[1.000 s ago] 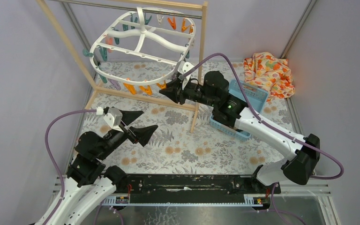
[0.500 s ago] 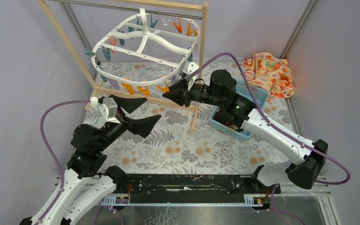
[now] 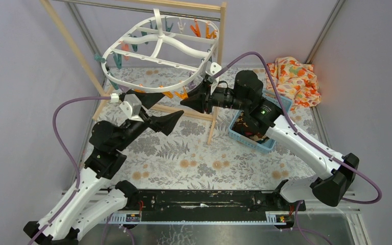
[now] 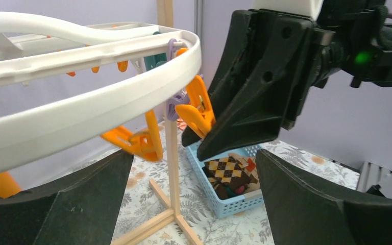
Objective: Clip the socks to the hanger
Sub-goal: Open the clamp at the hanger.
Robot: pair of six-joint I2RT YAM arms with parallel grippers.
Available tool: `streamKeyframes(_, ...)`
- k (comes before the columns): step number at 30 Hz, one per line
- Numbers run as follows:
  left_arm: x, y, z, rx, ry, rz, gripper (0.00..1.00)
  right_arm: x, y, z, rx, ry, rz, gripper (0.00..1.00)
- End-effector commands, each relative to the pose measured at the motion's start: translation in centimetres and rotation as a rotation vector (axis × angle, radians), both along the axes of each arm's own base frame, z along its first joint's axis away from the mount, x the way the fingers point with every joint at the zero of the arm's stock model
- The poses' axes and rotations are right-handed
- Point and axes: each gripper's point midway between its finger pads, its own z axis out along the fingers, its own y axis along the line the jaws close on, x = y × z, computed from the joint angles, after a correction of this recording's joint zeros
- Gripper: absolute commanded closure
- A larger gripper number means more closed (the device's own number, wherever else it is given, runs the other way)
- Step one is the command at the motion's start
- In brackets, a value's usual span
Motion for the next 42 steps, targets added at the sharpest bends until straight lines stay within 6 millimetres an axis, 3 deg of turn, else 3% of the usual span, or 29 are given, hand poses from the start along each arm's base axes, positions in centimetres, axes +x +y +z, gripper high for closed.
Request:
streamKeyframes(1,0.7,0.4,3.6,-0.100,-0.148,0.047,0.01,-1.1,-1.2,3.8,0.061,-0.057,0.026,1.00)
streamKeyframes(8,2.0,0.8,5.4,-0.169,-0.183,0.103,0.01,-1.2,-1.3,3.3,0.055,-0.053,0.031,1.00)
streamKeyframes(15,2.8,0.1,5.4,-0.115,-0.214,0.105,0.07,-1.8,-1.4,3.4,0.055,-0.056,0.054,1.00)
streamKeyframes(27,1.5,-1.1,6.4,-0.174,-0.225,-0.002,0.37,-2.0,-1.9,3.1,0.038,-0.058,0.047,1.00)
streamKeyframes(30,1.0,-0.7,6.9,-0.180,-0.235,-0.002,0.50,-1.7,-1.6,2.9,0.038,-0.049,0.045,1.00)
streamKeyframes(31,0.8,-0.5,6.9,-0.179,-0.236,0.004,0.54,-1.6,-1.5,2.9,0.040,-0.047,0.042,0.98)
streamKeyframes(35,0.9,0.2,6.8,-0.174,-0.235,0.043,0.64,-1.1,-1.0,2.8,0.052,-0.037,0.038,0.72)
streamKeyframes(42,1.2,0.5,6.7,-0.168,-0.239,0.068,0.79,-0.7,-0.9,2.9,0.064,-0.033,0.024,0.70)
